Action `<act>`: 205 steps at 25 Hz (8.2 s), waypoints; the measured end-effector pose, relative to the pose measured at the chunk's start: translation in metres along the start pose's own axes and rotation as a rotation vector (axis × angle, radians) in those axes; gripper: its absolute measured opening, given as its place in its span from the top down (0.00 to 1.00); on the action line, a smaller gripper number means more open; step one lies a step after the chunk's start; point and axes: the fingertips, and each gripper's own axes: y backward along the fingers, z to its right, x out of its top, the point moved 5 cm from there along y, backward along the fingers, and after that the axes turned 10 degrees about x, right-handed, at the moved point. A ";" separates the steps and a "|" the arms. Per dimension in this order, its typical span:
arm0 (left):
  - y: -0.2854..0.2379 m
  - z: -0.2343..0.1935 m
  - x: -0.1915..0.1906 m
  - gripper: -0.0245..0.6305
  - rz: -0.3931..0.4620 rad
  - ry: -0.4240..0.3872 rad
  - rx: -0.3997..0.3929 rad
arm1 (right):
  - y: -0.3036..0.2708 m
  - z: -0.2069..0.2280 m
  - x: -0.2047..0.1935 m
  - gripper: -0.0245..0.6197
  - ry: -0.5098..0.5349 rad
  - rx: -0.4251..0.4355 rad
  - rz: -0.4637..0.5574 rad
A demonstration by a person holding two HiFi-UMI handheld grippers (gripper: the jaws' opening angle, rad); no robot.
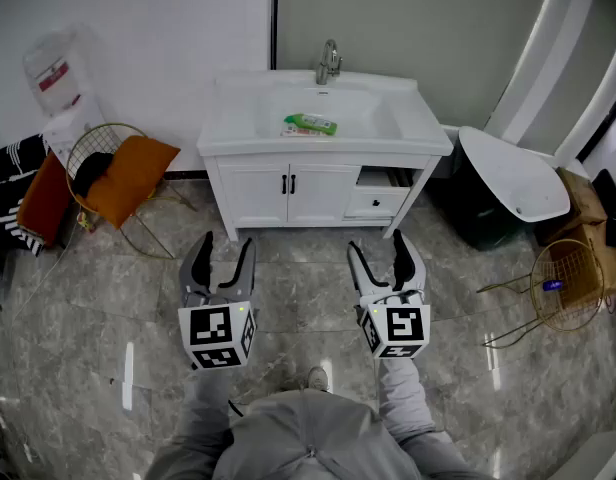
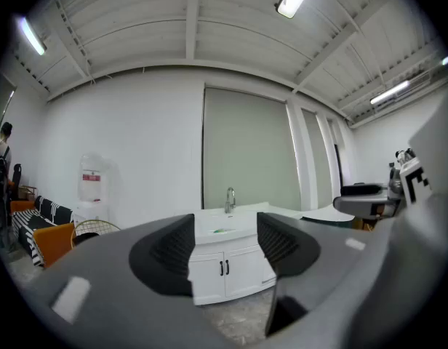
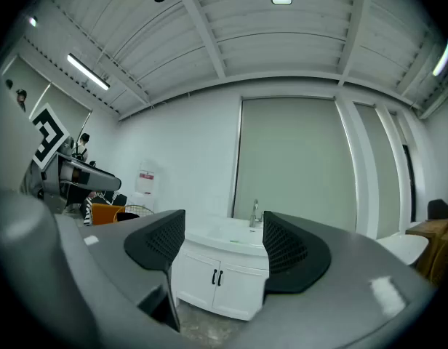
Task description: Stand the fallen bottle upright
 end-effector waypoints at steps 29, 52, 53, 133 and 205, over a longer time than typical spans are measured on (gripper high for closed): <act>-0.035 0.021 -0.005 0.51 -0.016 0.001 0.021 | -0.010 0.043 -0.016 0.45 -0.085 0.006 0.029; -0.143 0.072 -0.011 0.51 -0.039 -0.048 0.024 | -0.082 0.125 -0.057 0.45 -0.114 0.059 -0.017; -0.153 0.071 -0.012 0.51 -0.041 -0.050 0.020 | -0.091 0.129 -0.059 0.45 -0.114 0.056 -0.019; -0.733 0.165 -0.274 0.43 -0.956 -1.063 -1.065 | -0.570 0.405 -0.207 0.45 -0.319 0.075 -0.213; -0.740 0.160 -0.237 0.36 -0.941 -0.732 -0.977 | -0.581 0.358 -0.187 0.45 -0.306 0.033 -0.226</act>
